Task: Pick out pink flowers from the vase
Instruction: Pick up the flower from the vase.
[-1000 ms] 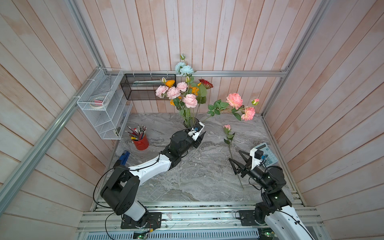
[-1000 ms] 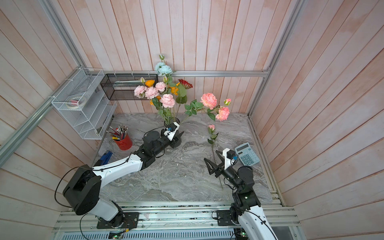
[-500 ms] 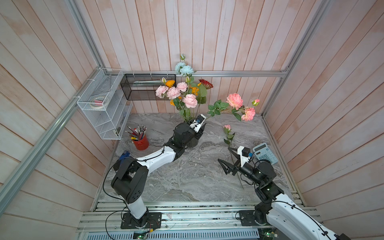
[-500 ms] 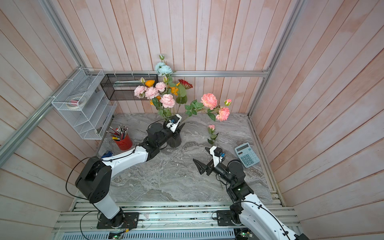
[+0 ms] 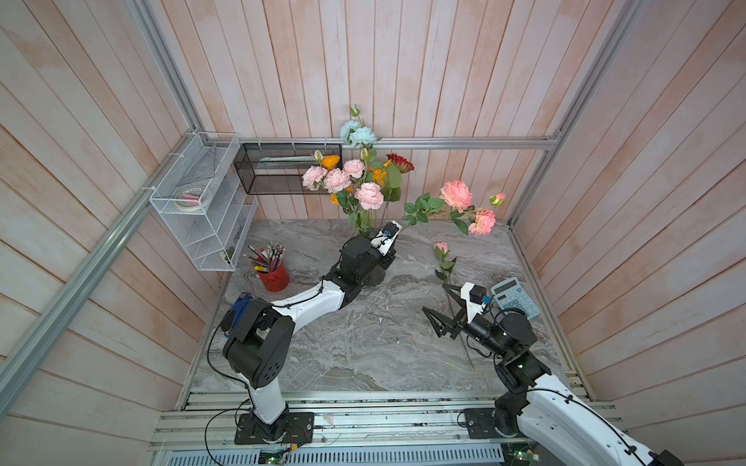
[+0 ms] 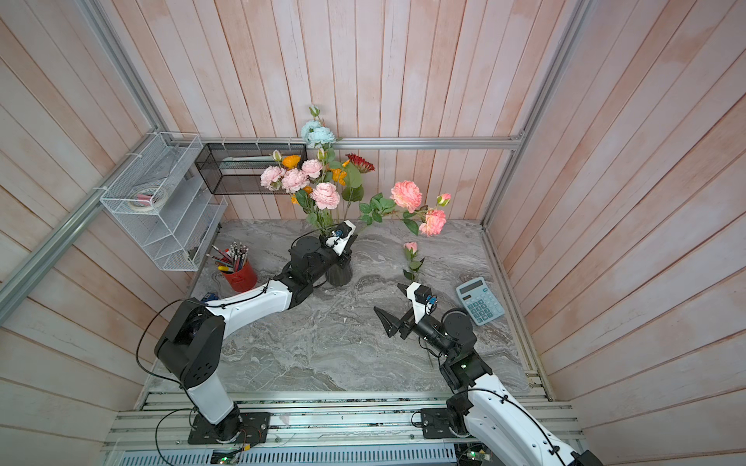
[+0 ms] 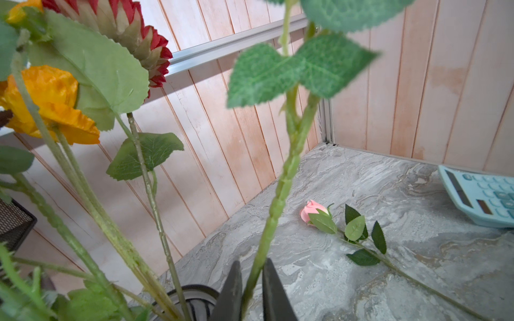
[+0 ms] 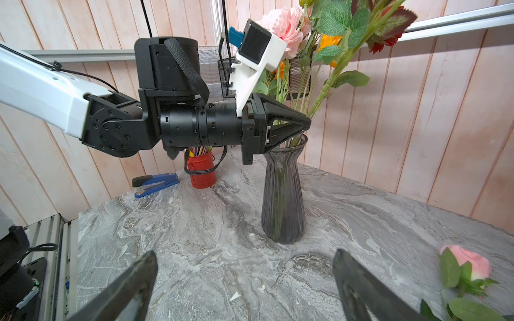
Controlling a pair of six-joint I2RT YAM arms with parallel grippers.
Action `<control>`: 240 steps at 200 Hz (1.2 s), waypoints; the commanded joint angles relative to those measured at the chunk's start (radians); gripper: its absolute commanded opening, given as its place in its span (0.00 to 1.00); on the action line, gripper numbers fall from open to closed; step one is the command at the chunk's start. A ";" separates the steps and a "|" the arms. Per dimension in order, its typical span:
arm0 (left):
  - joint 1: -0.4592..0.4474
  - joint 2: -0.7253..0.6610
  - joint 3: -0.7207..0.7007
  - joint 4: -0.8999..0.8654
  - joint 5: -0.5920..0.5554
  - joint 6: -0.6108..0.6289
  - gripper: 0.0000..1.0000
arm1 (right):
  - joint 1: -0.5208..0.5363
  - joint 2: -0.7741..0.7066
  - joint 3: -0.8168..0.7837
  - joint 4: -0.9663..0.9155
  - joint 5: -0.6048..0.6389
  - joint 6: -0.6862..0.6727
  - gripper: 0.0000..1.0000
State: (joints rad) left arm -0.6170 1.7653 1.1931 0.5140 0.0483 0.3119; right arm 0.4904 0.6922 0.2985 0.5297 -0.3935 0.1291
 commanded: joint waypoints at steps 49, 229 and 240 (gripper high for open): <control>0.003 -0.048 -0.030 0.057 0.012 0.045 0.04 | 0.007 0.013 0.038 0.000 -0.010 0.010 0.98; 0.002 -0.350 0.060 -0.034 0.103 -0.020 0.01 | 0.032 0.120 0.237 -0.095 -0.010 0.021 0.98; 0.002 -0.375 0.069 -0.045 0.107 -0.038 0.00 | 0.034 0.134 0.257 -0.107 -0.015 0.021 0.98</control>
State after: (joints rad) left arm -0.6117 1.4513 1.2175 0.4995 0.1261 0.3317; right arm 0.5163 0.8032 0.5011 0.4599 -0.3916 0.1619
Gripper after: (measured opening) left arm 0.060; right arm 0.979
